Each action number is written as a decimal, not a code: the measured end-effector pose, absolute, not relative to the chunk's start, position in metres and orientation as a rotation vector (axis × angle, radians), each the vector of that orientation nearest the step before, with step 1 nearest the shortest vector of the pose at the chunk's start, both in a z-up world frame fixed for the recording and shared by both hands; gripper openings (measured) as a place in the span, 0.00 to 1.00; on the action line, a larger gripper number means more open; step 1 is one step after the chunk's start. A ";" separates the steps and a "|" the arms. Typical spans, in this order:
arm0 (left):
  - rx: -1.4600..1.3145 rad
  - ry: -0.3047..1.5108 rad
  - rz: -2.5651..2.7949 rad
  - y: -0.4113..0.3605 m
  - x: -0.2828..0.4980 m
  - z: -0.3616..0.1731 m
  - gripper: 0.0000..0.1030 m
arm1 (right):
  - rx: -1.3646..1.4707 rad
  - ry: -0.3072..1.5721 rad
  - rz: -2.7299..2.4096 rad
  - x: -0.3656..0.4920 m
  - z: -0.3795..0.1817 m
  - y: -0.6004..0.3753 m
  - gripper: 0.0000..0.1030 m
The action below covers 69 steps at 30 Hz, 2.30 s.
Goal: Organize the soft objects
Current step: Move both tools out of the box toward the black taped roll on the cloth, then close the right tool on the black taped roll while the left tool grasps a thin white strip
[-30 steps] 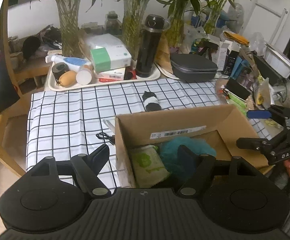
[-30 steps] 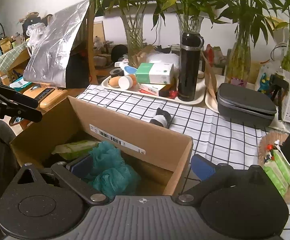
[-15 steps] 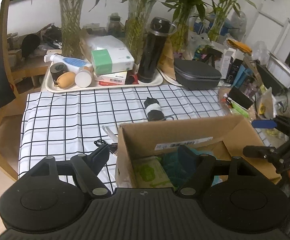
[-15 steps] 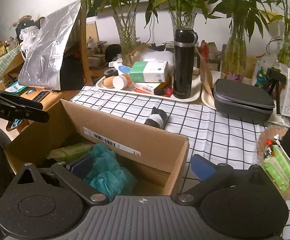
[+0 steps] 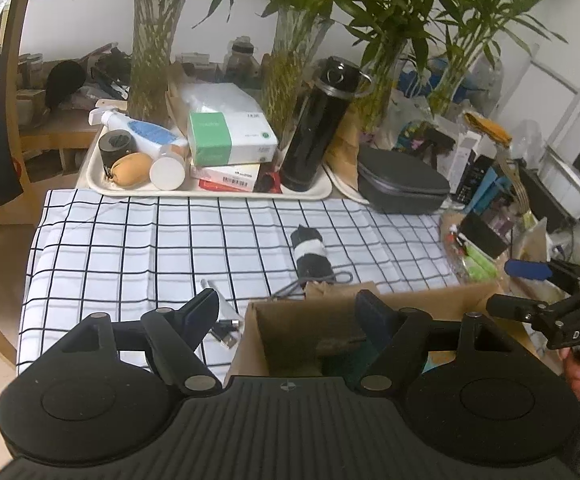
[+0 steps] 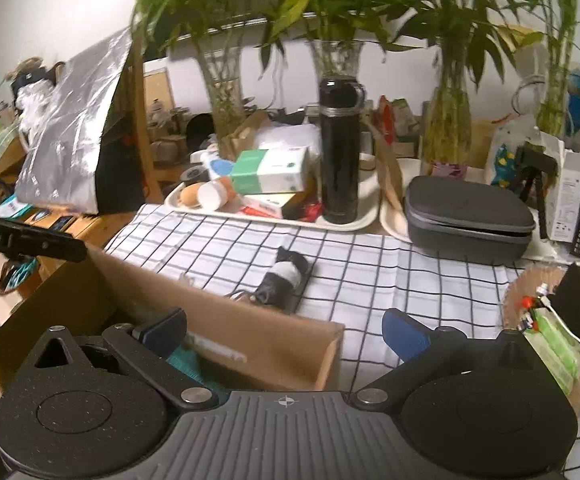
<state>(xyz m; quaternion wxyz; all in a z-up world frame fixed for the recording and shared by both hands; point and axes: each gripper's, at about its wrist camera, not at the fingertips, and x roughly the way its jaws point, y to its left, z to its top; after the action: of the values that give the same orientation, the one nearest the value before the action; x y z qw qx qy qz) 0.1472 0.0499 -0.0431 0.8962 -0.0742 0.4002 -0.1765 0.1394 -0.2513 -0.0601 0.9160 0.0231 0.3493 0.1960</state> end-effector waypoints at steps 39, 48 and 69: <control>-0.182 0.907 -0.345 0.066 0.261 -0.107 0.71 | 0.021 0.789 0.439 0.247 -0.091 -0.260 1.00; -0.255 1.063 -0.342 0.075 0.282 -0.134 0.53 | 0.015 0.822 0.473 0.270 -0.105 -0.258 1.00; -0.265 1.234 -0.327 0.073 0.312 -0.184 0.01 | 0.022 0.856 0.499 0.315 -0.128 -0.252 1.00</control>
<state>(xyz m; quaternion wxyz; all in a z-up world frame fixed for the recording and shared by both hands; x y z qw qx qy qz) 0.3124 0.0726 -0.1842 0.7950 -0.1233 0.5742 -0.1521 0.3153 -0.2516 -0.1282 0.8797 0.0105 0.4108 0.2392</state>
